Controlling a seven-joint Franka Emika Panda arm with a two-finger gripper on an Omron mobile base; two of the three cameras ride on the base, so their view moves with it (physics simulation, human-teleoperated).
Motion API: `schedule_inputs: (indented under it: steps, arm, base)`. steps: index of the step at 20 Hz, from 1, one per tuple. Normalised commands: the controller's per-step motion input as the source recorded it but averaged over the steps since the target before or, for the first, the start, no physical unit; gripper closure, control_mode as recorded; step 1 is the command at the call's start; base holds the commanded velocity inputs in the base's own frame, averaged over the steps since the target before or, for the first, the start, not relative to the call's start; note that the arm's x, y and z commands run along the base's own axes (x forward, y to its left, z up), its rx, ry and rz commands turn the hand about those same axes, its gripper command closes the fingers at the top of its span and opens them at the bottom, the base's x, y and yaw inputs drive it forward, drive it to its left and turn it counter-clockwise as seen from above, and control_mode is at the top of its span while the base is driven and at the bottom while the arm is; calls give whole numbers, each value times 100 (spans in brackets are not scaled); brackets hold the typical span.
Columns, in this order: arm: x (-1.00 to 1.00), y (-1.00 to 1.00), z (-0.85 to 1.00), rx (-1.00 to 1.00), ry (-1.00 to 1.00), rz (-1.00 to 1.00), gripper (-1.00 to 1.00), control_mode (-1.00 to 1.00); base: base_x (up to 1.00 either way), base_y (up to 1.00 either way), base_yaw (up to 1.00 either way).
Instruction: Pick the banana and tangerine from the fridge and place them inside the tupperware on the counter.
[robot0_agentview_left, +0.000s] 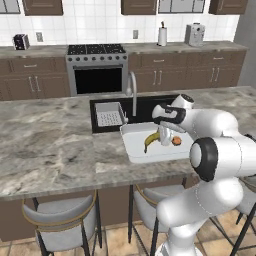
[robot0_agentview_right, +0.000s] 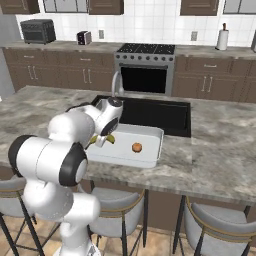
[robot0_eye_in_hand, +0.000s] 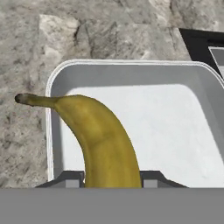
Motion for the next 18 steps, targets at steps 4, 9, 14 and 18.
schedule_inputs:
  steps: [4, 9, 14, 18]
  arm:
    - [33, 0, -28, 0, 4, -6, 100, -100]
    - [28, 0, -32, 0, 2, -4, 100, -100]
    - [20, 0, -36, 0, 0, -1, 100, -100]
    - [13, 0, -38, 0, 0, 0, 100, -100]
  base:
    - [0, 0, 0]
    - [0, 0, 0]
    - [0, 0, 0]
    - [0, 0, 0]
